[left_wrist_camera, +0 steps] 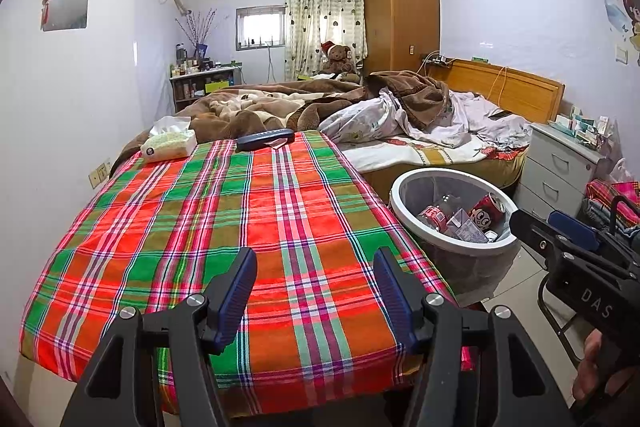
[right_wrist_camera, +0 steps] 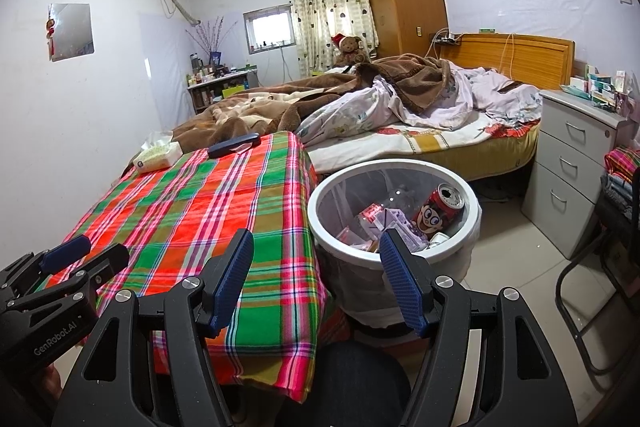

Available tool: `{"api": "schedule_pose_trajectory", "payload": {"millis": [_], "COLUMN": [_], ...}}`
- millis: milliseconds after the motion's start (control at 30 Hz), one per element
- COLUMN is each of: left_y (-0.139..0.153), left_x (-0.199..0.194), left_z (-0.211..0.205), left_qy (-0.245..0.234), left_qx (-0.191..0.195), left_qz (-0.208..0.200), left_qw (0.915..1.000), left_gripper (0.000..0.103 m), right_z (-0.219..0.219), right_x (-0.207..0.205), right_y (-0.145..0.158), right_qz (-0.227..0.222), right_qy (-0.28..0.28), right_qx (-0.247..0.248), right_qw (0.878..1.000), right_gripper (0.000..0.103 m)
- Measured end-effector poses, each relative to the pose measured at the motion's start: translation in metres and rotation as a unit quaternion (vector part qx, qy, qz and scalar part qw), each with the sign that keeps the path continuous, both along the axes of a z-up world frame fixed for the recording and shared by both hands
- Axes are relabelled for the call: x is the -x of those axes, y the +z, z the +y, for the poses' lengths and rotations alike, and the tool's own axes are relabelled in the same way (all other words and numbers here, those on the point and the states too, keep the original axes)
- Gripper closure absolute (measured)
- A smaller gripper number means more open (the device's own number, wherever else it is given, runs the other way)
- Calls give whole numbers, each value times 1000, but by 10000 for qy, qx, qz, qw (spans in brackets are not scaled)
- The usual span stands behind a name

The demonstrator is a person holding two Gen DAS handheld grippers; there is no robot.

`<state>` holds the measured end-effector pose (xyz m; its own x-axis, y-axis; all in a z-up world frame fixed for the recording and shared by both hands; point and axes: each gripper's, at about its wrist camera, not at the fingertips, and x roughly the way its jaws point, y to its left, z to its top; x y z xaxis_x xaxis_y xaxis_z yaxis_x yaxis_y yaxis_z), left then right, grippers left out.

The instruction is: Collect trash

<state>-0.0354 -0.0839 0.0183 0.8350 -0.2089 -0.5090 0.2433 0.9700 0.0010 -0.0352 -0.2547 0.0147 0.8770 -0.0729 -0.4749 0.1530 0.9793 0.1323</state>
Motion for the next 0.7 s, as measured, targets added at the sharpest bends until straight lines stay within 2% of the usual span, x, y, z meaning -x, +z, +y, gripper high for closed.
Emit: {"api": "schedule_pose_trajectory", "payload": {"millis": [700], "left_y": [2], "left_x": [4], "left_z": [1], "left_qy": [-21], "left_qx": [24], "left_qz": [3], "left_qw": [10000], "left_gripper": [43], "right_z": [-2], "right_x": [2], "right_y": [0], "right_qz": [-14], "right_qy": [-4], "right_qx": [-2], "right_qw": [10000], "right_gripper": [36]}}
